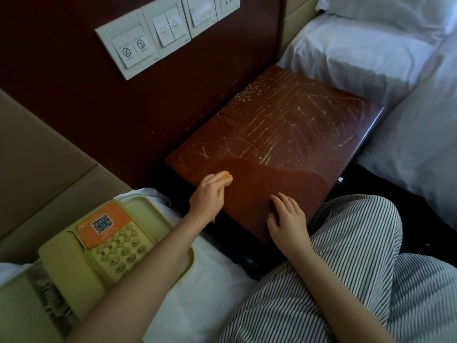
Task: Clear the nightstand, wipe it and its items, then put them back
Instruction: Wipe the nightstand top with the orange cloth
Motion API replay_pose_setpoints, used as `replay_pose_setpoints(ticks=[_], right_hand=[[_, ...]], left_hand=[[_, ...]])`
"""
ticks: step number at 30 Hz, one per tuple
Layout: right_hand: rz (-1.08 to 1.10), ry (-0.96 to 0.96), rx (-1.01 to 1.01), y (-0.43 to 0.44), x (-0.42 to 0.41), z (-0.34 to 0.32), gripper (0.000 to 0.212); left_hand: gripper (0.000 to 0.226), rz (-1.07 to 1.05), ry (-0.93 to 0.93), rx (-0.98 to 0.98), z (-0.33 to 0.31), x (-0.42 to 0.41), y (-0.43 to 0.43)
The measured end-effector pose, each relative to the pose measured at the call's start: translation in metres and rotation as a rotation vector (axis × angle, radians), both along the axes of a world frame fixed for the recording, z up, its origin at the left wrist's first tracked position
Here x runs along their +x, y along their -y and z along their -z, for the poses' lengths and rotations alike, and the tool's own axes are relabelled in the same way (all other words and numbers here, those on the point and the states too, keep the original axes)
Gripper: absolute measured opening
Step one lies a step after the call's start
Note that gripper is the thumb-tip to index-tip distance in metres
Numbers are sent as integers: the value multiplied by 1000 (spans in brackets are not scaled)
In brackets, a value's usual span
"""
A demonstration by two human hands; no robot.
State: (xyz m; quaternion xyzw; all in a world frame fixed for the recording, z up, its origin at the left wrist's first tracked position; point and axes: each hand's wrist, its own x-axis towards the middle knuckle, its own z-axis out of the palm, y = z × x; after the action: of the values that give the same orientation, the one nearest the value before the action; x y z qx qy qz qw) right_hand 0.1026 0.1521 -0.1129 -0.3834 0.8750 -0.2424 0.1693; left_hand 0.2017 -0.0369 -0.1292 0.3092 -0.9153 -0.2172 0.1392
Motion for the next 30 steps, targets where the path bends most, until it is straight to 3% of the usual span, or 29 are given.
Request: replay_pose_setpoints(ticks=[9,16,19,21,27,30], right_hand=[[-19,-5,-2,2,4,-1,49],[10,-17,-19,0,3,0,49],[15,-10,-17,-1,3,-1,49],[10,-8,-7,-1,3,-1,49],[-7,5,10,1,4,-2,50],[-3,3,4,2,5,-2,50]], left_hand=[[35,-302,13,28,-14,-30,17],[38,132,116,106,-10,-48,-20],[37,209,79,51,-6,-23,-25],[37,144,43,5,-2,-8,-15],[36,-323,16,-2,-3,-22,12],[37,-269,40,-10,-5,-44,-1]])
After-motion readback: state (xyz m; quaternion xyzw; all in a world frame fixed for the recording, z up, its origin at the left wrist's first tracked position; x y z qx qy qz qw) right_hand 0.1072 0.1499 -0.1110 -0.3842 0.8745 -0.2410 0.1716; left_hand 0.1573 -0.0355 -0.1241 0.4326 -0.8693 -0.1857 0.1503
